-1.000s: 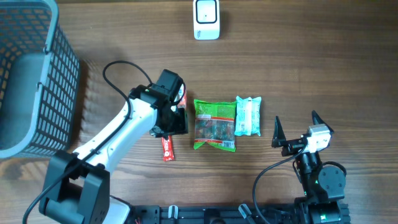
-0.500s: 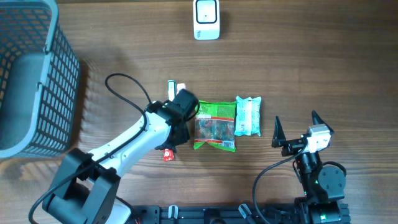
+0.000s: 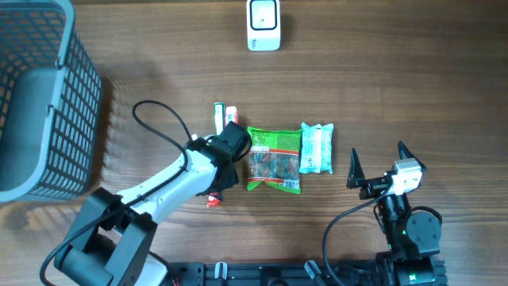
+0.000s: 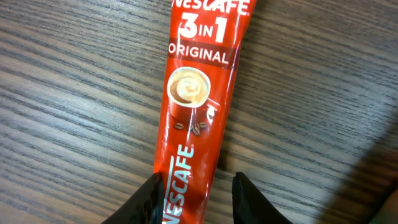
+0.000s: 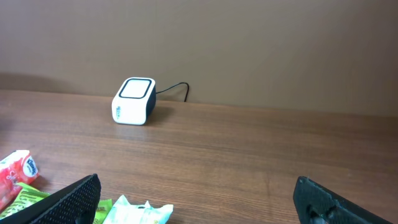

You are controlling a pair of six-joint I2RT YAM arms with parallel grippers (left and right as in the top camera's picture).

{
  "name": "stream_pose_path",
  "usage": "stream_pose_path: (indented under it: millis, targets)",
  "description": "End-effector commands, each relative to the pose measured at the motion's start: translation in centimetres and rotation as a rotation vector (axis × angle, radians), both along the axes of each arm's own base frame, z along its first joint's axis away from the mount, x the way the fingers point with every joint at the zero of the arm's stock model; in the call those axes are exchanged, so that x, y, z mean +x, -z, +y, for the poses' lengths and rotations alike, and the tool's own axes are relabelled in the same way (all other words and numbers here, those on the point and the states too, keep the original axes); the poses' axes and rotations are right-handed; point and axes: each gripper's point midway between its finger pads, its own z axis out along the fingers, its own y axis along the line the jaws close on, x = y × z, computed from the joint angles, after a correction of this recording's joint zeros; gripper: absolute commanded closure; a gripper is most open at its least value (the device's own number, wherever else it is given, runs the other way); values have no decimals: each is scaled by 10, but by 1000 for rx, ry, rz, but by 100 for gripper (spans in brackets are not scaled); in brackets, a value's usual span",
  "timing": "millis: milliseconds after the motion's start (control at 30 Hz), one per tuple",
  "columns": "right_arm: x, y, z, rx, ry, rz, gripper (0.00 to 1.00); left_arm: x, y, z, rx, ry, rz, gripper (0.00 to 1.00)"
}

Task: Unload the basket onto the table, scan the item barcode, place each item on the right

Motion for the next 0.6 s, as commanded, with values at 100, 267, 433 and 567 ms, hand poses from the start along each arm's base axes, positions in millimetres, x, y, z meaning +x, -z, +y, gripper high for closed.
stream_pose_path:
  millis: [100, 267, 433, 567]
  targets:
    - [0, -1, -2, -1, 11, -7, 0, -4, 6, 6, 23, -13, -7, 68]
    - [0, -1, -2, -1, 11, -7, 0, -10, 12, 10, 29, -13, 2, 71]
    - [0, -1, -2, -1, 11, -7, 0, -14, 15, 13, 35, -13, 10, 73]
    - [0, -1, -2, -1, 11, -7, 0, -11, 10, 19, 64, -14, 1, 81]
